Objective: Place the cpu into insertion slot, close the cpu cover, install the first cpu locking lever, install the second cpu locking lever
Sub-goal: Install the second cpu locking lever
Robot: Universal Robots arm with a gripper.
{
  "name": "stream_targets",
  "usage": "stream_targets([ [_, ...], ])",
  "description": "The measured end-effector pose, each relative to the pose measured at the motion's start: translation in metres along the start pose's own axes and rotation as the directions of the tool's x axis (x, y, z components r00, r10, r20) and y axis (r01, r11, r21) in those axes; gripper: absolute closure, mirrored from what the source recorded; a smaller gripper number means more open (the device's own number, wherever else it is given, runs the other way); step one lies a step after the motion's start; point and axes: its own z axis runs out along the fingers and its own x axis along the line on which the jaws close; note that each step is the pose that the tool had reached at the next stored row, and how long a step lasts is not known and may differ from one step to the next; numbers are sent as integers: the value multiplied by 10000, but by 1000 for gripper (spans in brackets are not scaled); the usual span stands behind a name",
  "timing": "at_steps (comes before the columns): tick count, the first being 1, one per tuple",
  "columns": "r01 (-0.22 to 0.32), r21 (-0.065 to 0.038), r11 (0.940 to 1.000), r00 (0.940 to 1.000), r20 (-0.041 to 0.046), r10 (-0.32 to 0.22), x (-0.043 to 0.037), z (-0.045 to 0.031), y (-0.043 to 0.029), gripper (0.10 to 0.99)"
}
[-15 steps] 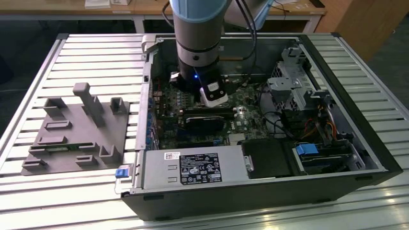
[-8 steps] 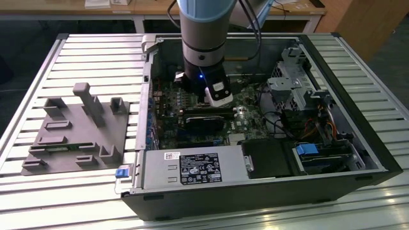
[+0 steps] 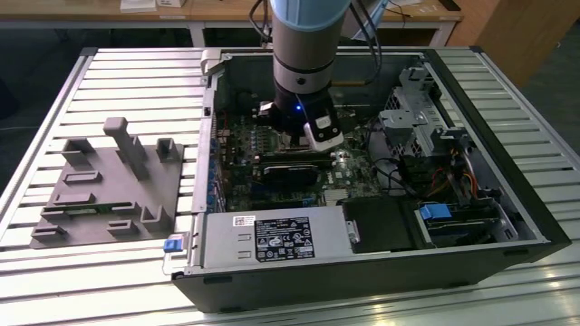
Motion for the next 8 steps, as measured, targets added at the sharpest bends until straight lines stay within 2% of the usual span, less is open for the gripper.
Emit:
stream_targets([
  [5, -33, 33, 10000, 10000, 5, 33, -100, 6, 21, 984],
  [8, -55, 200, 9998, 10000, 48, 54, -124, 9, 35, 984],
])
